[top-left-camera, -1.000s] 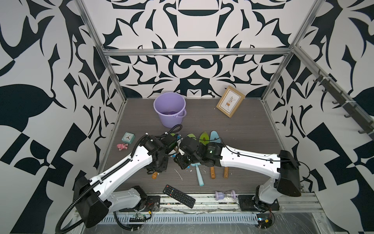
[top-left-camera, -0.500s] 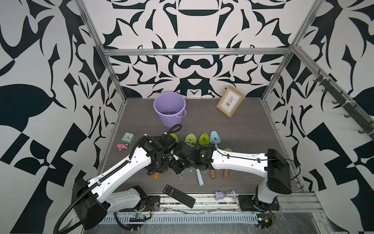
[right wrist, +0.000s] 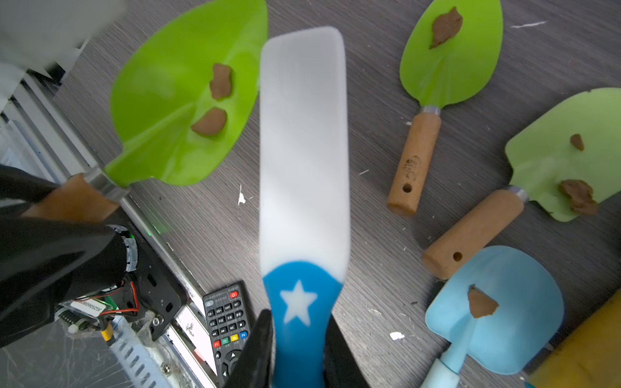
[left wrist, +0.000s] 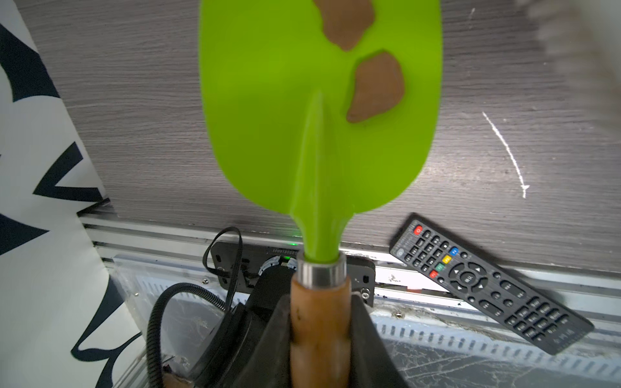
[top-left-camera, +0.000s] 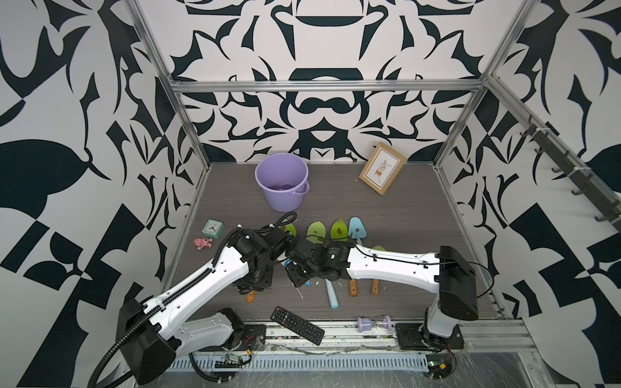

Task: Brush the soil off the hand trowel and place it into the bucket
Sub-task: Brush off the soil from the hand trowel.

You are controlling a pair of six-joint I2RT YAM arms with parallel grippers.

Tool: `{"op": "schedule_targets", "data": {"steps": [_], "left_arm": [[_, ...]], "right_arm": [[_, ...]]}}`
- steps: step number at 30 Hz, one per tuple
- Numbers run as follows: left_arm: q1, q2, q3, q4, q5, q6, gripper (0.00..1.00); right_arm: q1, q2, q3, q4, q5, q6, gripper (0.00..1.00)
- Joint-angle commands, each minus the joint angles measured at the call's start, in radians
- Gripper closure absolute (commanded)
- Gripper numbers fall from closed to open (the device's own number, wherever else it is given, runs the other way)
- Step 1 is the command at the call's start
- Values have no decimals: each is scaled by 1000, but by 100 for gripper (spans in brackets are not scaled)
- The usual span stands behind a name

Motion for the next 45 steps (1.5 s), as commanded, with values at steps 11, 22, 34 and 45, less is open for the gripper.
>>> {"op": "schedule_targets", "data": {"steps": [11,22,34,45], "left_arm": [[-11,7,23,-40,-6,-21,100],[-11,-11,28,-23,-5,-23,100],[-11,-8,50,-60,-85,-70,100],[-12,176,194,-310,-259,-123,100]], "right_arm": [[54,-41,19,138,-142,-34,100],[57,-20,24,117,-115,-7,100],[-14,-59,-7,23,-60,0,100],[-13,-145,-133,222,-101,40,100]]}}
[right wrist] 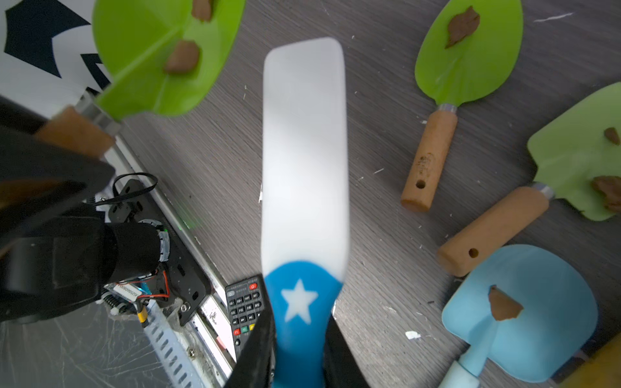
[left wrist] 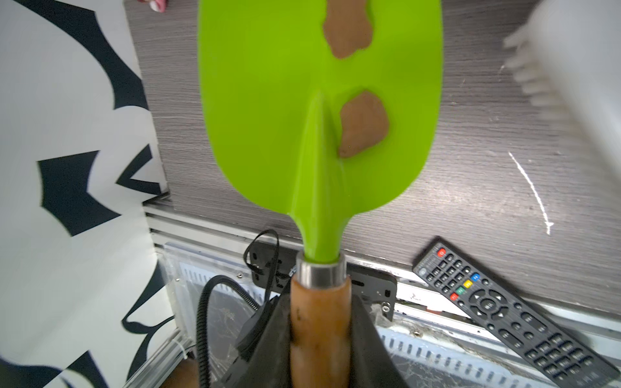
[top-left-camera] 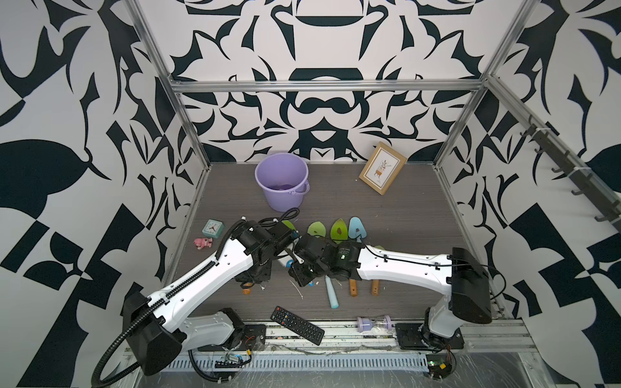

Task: Brush the soil off the hand trowel and place it into the bucket
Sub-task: Brush off the soil from the hand trowel.

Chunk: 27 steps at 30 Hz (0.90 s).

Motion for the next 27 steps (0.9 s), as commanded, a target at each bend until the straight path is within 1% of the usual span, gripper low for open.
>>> {"op": "schedule_targets", "data": {"steps": [1,4,7,9,11,13,16,18,24,25,27], "left_arm": [[-24,107,65,-224,-128,-63,100],[-82,193,60,-224,-126,-80,100],[-90,300,25,-224,-150,-88,100],[-108,328,56,-223,-156,-121,100],[-106,343,70,-225,-177,-105,100],[-90,366,84,-224,-164,-95,100],[-90,379,107,-199,-120,-69,100],[-90,356,115,-147,-74,-20,100],[-64,288,95,-85,17,53,100],[-63,278,94,-83,27,56,100],[-63,247,88,-69,48,63,100]], "right_arm": [[5,-50,-17,105,-9,21,100],[-5,-73,-69,126,-10,40,100],[-16,-105,-109,114,3,51,100],[-22,-124,-133,113,7,55,100],[-27,-127,-139,96,3,56,100],[-30,-137,-155,112,-5,56,100],[-40,-142,-165,147,-38,50,100],[-48,-158,-189,198,-69,47,100],[-100,-202,-256,394,-245,59,100],[-115,-206,-262,418,-283,70,100],[-132,-214,-267,443,-317,82,100]]}}
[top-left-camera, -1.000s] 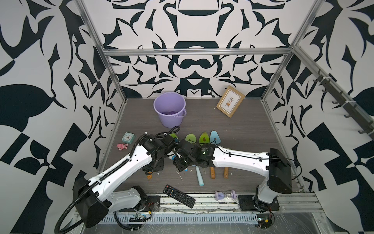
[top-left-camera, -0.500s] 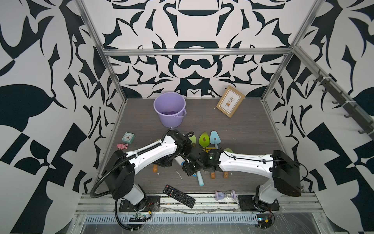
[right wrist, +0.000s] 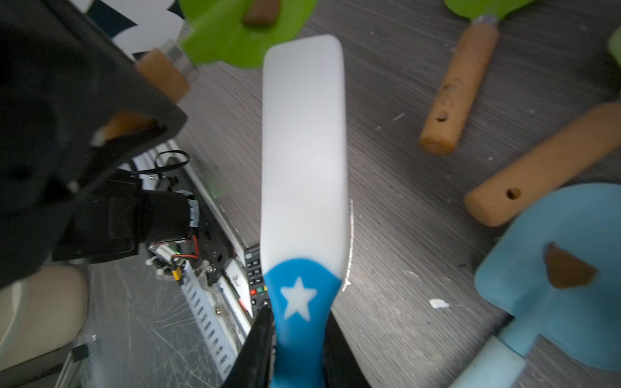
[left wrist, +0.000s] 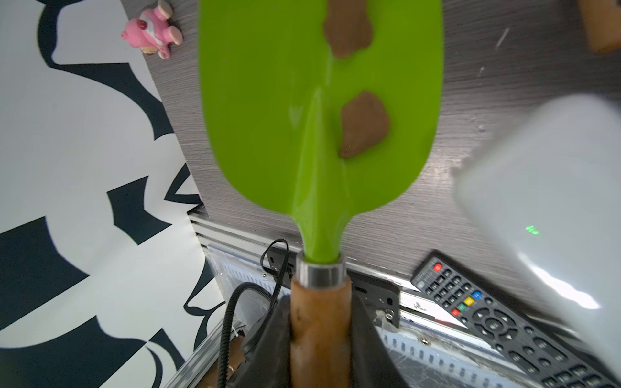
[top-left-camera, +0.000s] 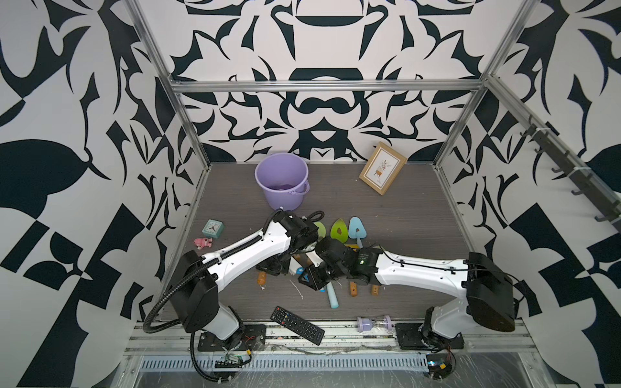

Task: Brush the soil off the hand trowel and place it into the bucket
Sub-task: Brush off the soil from the hand trowel.

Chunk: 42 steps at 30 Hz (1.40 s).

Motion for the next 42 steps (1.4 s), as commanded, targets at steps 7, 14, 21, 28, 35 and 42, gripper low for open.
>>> {"op": "schedule_targets", "data": {"steps": [7,14,21,28,35,42], "left_arm": [[12,-100,-57,-27,130,47,100],[11,-108,-52,-23,128,44,100],[11,-121,-46,-14,137,53,100],[11,-125,-34,-1,150,62,100],[5,-119,-56,-19,115,38,100],[5,-112,-68,-35,80,19,100]], "right_arm": [[-47,-64,93,80,-39,-38,100],[-38,-23,164,20,-12,-61,100],[-4,51,177,65,-2,-41,100],[9,73,182,-16,112,-41,100],[8,102,278,-190,314,-87,100],[73,37,276,-166,372,-120,100]]}}
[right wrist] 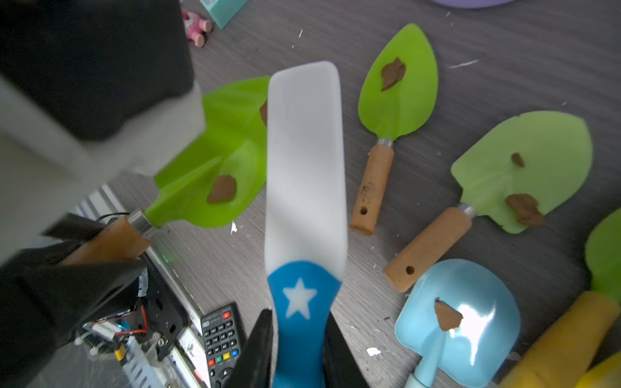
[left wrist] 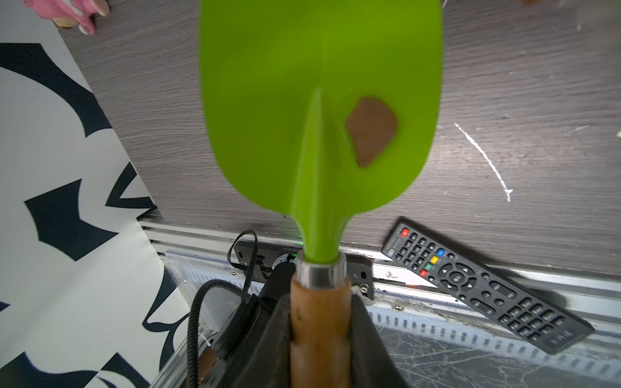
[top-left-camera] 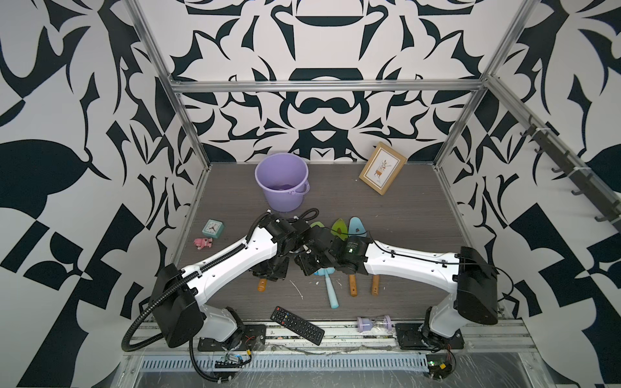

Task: Brush the soil off the hand trowel and place it into the bucket
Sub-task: Brush off the soil from the hand trowel.

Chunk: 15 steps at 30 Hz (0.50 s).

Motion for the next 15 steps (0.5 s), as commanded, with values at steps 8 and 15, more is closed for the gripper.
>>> {"op": "schedule_targets", "data": {"steps": [8,15], "left_arm": [[-2,-5,-6,-47,-15,-12,100],[-2,-34,-10,12,54,7,100]], "right_arm": [[75,-83,-42,204,-101,-16,100],[92,-81,-84,305,-174,6,100]]}}
